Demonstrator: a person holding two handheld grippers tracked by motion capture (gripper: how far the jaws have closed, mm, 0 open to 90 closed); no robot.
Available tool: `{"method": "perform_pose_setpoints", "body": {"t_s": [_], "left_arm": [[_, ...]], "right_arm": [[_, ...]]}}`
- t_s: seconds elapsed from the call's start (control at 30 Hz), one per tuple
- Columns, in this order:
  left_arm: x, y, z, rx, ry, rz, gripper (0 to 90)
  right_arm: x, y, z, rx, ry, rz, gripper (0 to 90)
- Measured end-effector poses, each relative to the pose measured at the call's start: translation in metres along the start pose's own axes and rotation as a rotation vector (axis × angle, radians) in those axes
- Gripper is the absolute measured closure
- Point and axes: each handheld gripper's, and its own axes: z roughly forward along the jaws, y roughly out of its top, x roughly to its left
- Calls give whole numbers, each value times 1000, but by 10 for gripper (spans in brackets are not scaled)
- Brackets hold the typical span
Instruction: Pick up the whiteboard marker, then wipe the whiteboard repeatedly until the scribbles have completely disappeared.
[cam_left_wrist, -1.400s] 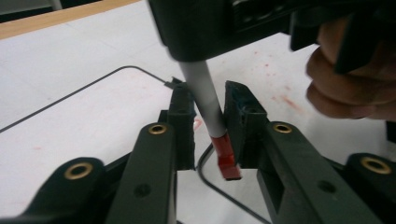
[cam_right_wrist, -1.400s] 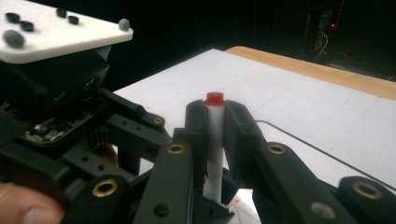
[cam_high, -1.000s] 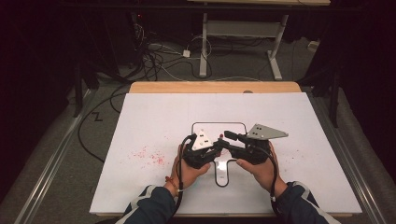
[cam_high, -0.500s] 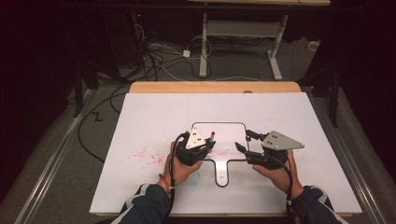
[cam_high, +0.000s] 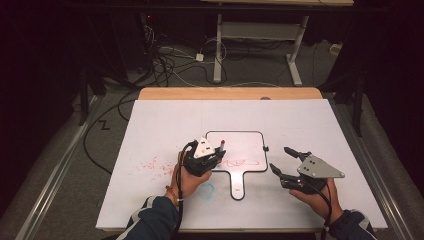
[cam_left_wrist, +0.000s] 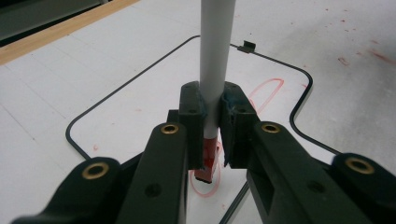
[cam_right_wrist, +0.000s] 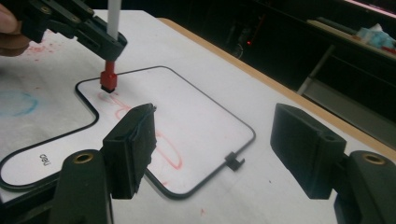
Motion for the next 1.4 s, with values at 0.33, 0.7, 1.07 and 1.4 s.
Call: {"method": "perform_pose_setpoints", "body": {"t_s": [0.33,0.7,1.07,1.4], "left_arm": [[4,-3,0,10,-1,-19,787],[5,-4,2,16,23,-16,787],[-9,-4,14,-9,29,4,788],[-25,11,39,-24,-9,51,789]], "right_arm": [[0,-19,-5,54,-42,32,280],[2,-23,-2,89,-37,20,286],[7,-23,1,99,-13,-3,284],[11,-24,-2,106,-1,-13,283]]}}
